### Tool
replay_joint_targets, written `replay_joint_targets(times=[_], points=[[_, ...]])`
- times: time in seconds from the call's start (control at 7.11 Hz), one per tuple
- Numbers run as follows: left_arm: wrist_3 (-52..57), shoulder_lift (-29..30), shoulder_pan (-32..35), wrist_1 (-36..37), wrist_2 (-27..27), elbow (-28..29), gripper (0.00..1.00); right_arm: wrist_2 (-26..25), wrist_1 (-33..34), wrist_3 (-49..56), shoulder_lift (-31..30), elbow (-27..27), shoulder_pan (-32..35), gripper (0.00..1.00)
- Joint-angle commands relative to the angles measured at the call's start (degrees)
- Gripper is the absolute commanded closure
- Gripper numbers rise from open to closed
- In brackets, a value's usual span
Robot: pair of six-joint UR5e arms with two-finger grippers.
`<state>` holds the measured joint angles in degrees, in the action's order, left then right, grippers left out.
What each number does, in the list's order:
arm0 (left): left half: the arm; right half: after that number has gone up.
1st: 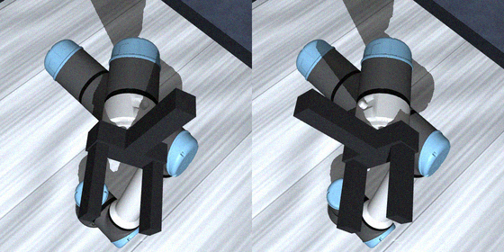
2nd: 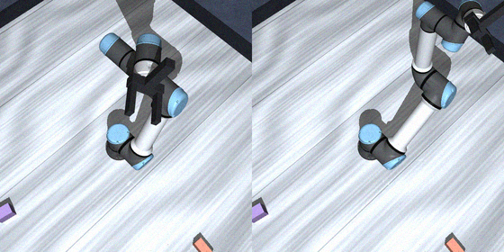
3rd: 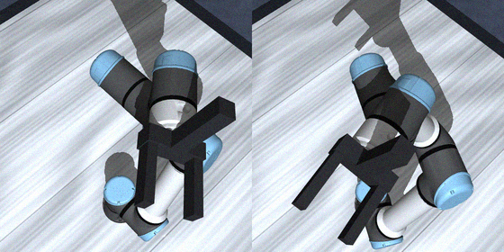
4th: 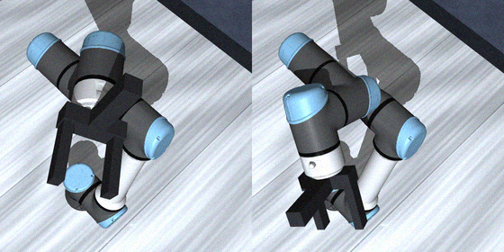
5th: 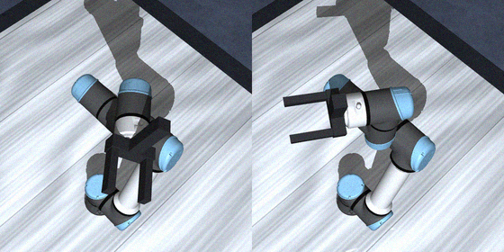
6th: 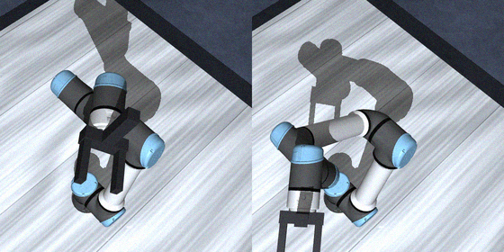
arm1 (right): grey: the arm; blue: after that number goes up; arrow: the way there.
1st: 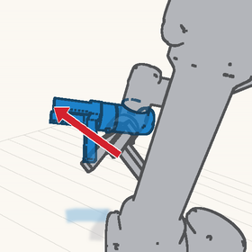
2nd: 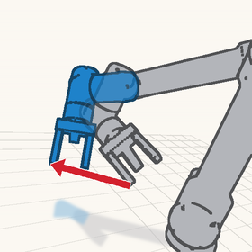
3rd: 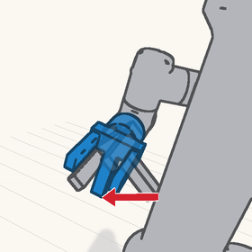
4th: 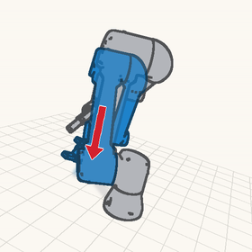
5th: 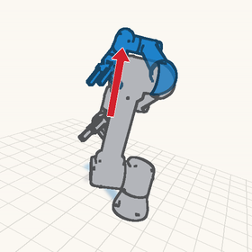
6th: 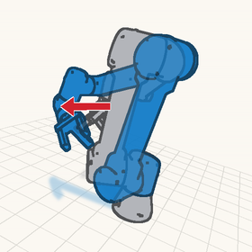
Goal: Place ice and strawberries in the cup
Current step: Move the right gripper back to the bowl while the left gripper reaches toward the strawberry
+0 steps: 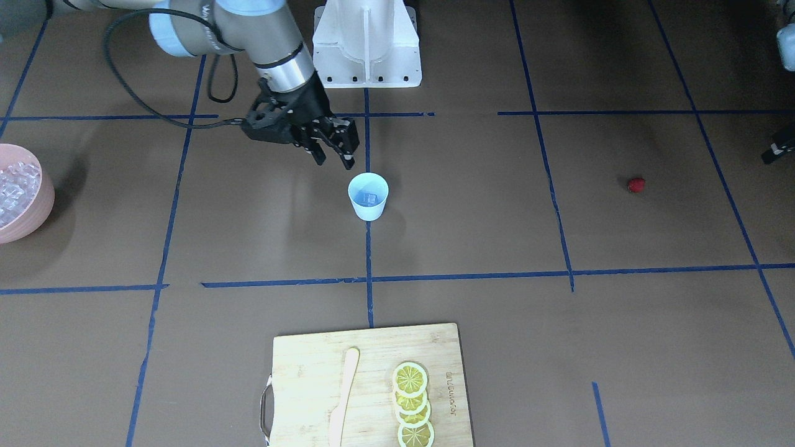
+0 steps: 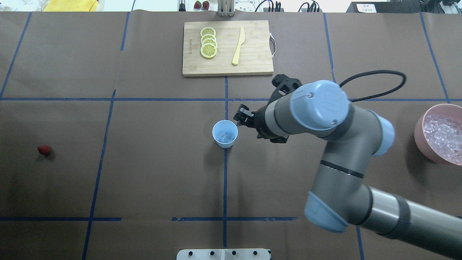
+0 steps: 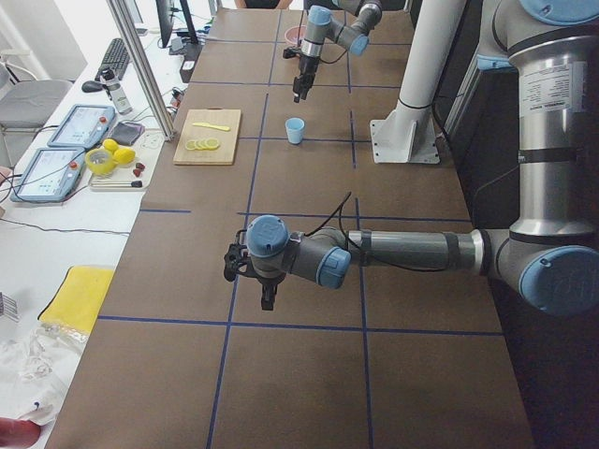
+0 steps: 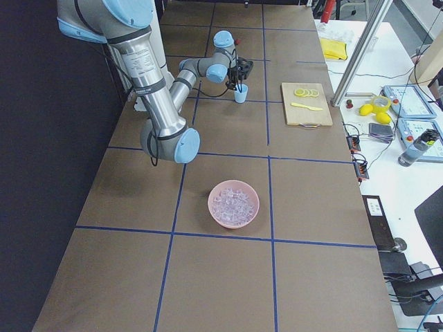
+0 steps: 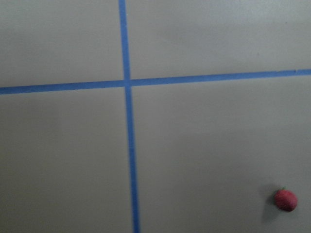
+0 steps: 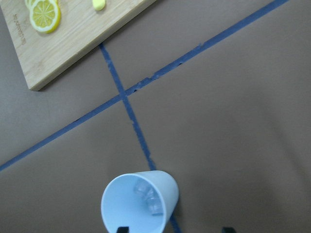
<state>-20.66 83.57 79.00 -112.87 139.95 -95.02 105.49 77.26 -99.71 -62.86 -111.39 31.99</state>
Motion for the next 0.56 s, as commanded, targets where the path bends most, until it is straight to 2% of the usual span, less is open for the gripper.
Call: replay_joint_targets(times=[0.0,0.28,0.42], points=[[-14.10,0.01,-10.48,-11.53,-7.10,-0.08,0.00,8.13,-0.27,6.07,-10.40,-7.33,7.36,0.00],[-29.36,0.10,-20.60,-18.05,-13.54,-0.08,0.00,11.29,-0.62,16.43,-19.28,-11.38,12.01,0.00],[-32.57,0.10,-24.99,-20.69,-18.44,-0.08,0.00,15.49,-0.71,21.53,-22.27,-11.40,15.78,0.00]])
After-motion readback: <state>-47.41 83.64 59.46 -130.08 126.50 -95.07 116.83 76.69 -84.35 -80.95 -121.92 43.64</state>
